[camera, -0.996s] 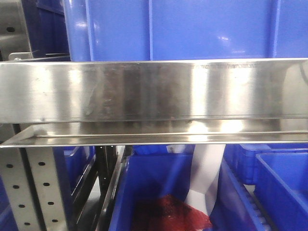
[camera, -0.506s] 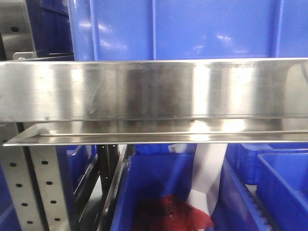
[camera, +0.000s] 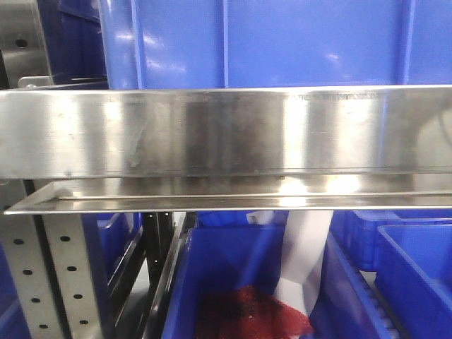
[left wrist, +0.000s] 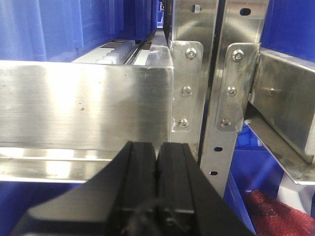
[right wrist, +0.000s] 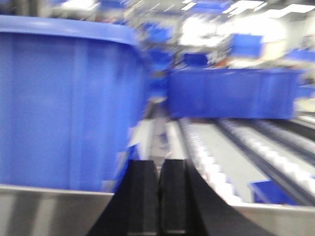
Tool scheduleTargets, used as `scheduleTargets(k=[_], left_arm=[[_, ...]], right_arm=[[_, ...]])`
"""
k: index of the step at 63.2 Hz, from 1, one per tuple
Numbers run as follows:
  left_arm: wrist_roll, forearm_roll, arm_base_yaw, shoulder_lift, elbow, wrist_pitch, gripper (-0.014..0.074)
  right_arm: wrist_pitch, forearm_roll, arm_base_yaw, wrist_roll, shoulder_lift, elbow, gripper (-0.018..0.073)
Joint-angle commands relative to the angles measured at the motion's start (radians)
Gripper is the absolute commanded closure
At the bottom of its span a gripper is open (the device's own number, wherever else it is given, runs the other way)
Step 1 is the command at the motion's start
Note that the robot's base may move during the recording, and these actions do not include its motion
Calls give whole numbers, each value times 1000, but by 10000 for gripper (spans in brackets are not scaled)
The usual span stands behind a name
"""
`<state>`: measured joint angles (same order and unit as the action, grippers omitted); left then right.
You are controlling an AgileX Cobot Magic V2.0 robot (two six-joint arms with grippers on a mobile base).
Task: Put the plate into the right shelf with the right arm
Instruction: 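Withdraw the right gripper out of the bin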
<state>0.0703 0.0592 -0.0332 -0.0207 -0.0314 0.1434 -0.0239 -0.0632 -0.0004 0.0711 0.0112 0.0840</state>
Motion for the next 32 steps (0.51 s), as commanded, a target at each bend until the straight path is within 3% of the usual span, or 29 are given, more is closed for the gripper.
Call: scheduleTargets(k=[1, 6, 14, 32], left_arm=[[3, 4, -6, -2, -8, -84, 643], [3, 4, -6, -2, -8, -84, 643], [3, 4, -6, -2, -8, -84, 643], [3, 4, -6, -2, -8, -84, 643]], right_arm=[[187, 53, -32, -2, 13, -51, 505], [212, 92, -32, -2, 13, -110, 505], [134, 92, -32, -2, 13, -106, 505], [143, 92, -32, -2, 13, -106, 505]])
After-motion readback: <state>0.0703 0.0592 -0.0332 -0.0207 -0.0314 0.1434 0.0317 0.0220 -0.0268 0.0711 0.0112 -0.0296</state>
